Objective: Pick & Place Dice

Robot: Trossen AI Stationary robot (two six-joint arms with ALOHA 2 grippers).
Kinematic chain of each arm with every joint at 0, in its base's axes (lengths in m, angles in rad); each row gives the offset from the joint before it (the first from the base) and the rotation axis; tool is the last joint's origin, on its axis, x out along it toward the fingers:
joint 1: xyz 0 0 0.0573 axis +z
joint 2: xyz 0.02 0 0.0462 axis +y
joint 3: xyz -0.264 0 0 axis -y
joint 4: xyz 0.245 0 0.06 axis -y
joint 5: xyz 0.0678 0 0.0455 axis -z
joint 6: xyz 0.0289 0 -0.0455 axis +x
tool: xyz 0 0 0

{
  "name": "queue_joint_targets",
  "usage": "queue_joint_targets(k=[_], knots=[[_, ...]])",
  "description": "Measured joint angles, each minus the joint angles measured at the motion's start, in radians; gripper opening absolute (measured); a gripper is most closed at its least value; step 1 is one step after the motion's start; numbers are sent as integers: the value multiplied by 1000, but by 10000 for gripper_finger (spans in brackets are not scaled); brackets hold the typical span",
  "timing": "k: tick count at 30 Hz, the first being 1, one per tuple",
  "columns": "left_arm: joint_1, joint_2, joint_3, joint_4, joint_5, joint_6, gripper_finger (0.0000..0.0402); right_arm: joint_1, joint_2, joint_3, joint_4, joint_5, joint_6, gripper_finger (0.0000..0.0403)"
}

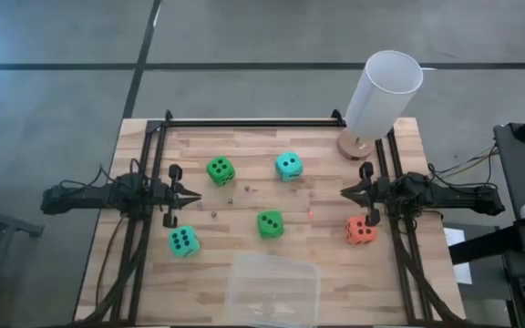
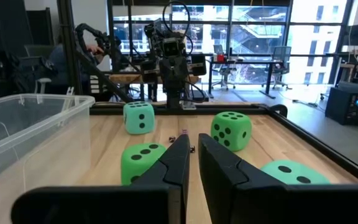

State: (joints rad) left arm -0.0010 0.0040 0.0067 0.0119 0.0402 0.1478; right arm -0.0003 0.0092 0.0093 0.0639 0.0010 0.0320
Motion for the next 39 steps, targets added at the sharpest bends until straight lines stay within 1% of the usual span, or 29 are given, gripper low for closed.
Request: queue_joint_targets(k=[6,10,20,24,29,31,36,39], knots=[[0,0,0,0,0,0,38,0,0,0,4,0,75,34],[0,0,0,0,0,0,38,0,-1,0,69,-9,82,34],[0,0,0,0,0,0,38,0,-1,0,307,-203,92,34],[0,0,0,0,0,0,38,0,-1,38,336,-219,90,34],[0,0,0,0,0,0,38,0,0,144,327,-213,45,34],[0,0,0,0,0,0,38,0,0,200,298,-211,29,34],[0,0,0,0,0,0,38,0,1,353,96,-198,-34,34],[0,0,0,0,0,0,38,0,10,441,-45,-118,-64,34]])
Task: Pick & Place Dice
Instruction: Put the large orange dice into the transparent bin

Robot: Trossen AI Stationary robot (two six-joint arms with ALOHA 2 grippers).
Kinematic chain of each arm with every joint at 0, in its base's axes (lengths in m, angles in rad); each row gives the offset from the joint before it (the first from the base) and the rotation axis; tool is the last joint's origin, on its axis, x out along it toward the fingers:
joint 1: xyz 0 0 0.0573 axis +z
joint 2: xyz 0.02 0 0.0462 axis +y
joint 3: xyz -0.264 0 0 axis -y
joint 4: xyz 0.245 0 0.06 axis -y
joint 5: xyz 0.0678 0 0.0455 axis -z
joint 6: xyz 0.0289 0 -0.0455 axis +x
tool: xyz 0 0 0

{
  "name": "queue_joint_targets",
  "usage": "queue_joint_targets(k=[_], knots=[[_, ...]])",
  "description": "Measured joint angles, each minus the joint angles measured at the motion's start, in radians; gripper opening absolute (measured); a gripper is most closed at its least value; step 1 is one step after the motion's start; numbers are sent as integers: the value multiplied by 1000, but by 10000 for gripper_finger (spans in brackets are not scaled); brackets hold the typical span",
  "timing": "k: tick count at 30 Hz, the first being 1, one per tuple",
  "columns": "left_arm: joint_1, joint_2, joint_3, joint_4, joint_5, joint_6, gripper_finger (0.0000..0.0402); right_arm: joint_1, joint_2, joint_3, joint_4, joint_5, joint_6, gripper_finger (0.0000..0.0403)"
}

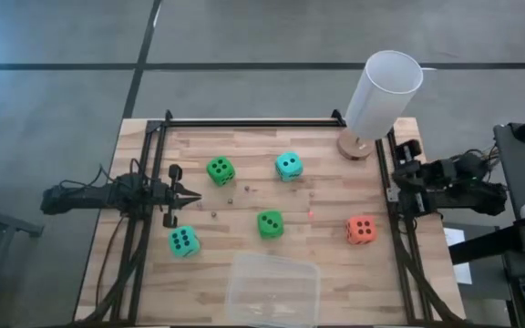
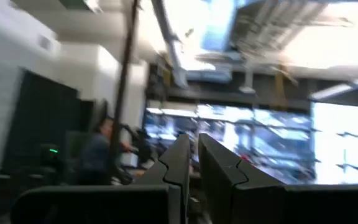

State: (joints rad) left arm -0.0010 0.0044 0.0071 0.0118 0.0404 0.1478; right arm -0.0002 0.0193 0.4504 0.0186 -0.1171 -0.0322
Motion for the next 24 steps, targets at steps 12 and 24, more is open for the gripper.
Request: queue_joint_targets(k=[12,24], knots=[[0,0,0,0,0,0,38,0,195,248,-317,225,-44,34],[0,0,0,0,0,0,38,0,479,433,-553,225,-31,34]])
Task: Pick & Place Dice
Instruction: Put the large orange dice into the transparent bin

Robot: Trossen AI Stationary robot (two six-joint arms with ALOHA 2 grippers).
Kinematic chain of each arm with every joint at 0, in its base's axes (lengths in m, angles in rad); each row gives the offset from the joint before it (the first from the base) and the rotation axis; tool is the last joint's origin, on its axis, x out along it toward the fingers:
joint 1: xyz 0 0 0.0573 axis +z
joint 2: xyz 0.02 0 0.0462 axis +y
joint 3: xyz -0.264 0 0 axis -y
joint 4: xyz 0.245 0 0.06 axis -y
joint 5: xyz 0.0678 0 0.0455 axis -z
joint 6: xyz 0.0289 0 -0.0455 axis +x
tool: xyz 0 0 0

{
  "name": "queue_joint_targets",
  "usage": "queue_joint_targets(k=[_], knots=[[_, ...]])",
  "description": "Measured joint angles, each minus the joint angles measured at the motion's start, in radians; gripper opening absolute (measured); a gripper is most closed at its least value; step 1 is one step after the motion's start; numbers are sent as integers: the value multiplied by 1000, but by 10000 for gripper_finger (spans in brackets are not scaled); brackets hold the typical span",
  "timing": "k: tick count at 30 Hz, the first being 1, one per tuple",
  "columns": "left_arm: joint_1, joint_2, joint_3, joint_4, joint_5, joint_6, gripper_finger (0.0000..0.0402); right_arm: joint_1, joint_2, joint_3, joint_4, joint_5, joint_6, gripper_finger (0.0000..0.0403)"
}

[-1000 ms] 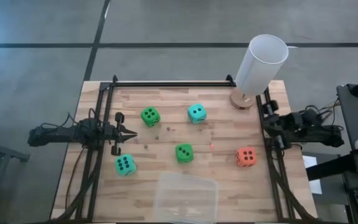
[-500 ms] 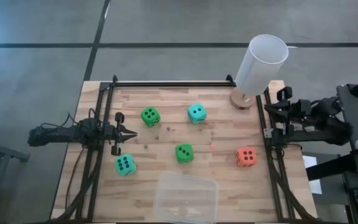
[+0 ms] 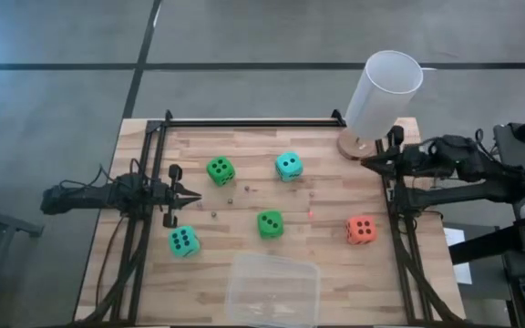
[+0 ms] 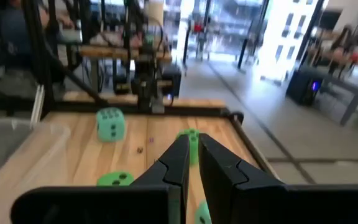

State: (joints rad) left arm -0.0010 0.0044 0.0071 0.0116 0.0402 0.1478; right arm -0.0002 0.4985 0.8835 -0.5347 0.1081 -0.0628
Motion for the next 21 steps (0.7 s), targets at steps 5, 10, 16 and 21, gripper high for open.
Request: queue_joint_targets(k=[5,10,16,21], knots=[[0,0,0,0,0,0,38,0,87,65,-69,0,8,34],[0,0,0,0,0,0,38,0,165,121,-119,-1,10,34],[0,0,0,0,0,0,38,0,240,166,-120,-3,20,34],[0,0,0,0,0,0,38,0,291,197,-122,-3,-4,34]])
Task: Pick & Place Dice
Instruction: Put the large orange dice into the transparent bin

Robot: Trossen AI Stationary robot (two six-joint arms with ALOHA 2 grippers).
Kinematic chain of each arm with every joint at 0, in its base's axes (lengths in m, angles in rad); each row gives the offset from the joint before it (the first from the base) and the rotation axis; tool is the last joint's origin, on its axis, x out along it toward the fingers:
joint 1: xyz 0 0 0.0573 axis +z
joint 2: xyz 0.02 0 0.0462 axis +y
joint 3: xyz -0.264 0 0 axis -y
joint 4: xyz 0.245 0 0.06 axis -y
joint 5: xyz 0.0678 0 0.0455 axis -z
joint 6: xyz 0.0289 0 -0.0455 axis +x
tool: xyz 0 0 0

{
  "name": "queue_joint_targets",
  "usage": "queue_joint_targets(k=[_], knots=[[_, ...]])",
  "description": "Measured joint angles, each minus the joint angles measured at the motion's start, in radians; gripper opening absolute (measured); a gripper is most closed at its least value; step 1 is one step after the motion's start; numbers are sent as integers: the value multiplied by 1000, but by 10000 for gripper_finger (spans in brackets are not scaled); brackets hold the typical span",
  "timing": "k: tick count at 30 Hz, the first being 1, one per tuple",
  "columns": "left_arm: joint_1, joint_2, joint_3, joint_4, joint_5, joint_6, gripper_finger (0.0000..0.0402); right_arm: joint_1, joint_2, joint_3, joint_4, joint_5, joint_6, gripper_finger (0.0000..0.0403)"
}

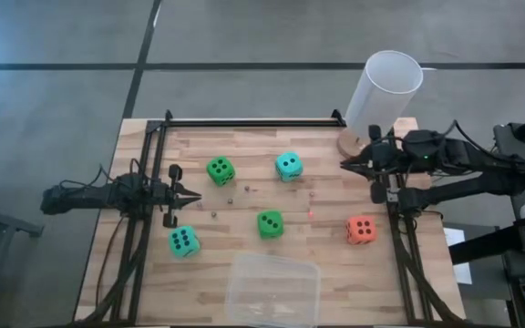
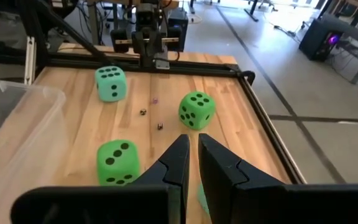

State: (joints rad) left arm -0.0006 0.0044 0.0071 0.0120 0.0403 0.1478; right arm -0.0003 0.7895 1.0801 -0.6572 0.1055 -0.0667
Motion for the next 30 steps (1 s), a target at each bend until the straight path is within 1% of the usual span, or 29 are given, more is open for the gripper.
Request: queue_joint_targets(k=[3,20,30], knots=[[0,0,0,0,0,0,38,0,27,14,-1,0,-20,34],[0,0,0,0,0,0,38,0,163,76,4,0,-22,34],[0,0,0,0,0,0,38,0,171,77,2,0,-15,34]])
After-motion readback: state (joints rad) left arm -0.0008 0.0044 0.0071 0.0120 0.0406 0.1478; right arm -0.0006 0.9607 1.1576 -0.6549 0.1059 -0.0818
